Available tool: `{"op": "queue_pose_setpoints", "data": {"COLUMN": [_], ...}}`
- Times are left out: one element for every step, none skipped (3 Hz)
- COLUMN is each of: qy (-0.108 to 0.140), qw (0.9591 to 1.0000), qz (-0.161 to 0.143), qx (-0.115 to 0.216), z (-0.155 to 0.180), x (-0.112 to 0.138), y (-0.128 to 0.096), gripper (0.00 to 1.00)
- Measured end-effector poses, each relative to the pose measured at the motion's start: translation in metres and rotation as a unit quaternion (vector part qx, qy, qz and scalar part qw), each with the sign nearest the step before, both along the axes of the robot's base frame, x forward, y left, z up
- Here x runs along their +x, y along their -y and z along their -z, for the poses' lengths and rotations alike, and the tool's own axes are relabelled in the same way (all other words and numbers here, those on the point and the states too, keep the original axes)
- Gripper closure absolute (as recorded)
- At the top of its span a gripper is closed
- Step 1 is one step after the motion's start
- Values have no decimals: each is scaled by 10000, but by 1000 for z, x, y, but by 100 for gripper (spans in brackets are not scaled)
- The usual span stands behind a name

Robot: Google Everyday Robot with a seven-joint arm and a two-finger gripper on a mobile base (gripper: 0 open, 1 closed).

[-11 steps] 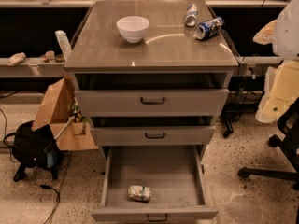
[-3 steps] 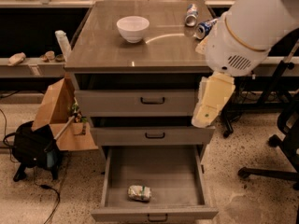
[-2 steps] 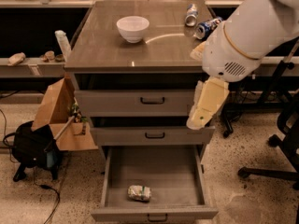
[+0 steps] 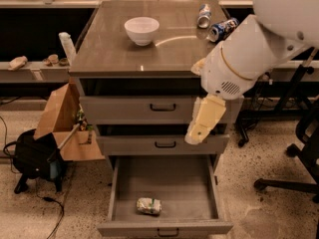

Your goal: Pick 7up can from bottom drawer and place on counter

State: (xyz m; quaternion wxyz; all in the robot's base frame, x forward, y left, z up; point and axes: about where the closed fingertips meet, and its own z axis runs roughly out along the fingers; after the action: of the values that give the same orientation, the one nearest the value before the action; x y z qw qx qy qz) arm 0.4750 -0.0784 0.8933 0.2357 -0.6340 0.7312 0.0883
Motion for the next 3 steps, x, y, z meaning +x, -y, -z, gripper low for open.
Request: {"op": "queue_pose_setpoints", "data": {"qy": [-3, -49, -323], "qw": [9999, 9995, 9983], "qz": [53, 172, 259], "qx": [-111, -253, -409], "z": [21, 47, 92], "x": [3, 6, 16], "y": [-10, -14, -19], "gripper": [0, 0, 0]}}
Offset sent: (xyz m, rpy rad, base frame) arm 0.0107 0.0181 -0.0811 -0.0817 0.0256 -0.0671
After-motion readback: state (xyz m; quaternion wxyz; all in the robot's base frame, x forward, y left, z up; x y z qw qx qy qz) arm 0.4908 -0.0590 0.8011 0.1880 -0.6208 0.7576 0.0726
